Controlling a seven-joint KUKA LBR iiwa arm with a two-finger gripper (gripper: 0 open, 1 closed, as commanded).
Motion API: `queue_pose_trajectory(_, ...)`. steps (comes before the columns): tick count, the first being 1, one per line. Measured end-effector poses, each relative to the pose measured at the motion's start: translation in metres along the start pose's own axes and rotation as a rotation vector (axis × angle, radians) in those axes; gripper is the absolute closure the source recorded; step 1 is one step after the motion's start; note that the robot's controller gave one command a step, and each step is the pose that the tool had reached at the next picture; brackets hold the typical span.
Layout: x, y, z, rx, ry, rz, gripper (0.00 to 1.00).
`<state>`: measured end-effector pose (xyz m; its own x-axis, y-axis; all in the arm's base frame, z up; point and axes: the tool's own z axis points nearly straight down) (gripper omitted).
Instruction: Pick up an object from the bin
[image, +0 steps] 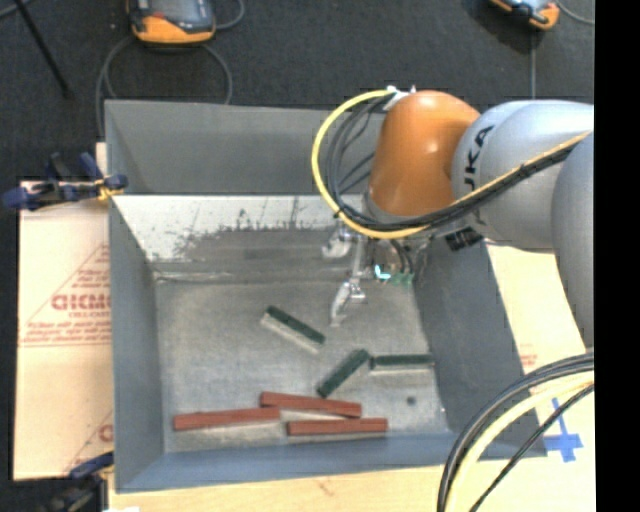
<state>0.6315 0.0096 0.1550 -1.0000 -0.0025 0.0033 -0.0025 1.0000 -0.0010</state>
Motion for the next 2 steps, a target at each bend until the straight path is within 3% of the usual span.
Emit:
queue_pose_trajectory(1, -0.002, 0.0, -0.005, 0.0, -0.008, 0.0, 0.0)
queue_pose_trajectory(2, 0.02, 0.045, 0.074, -0.002, -0.013, 0.003, 1.0)
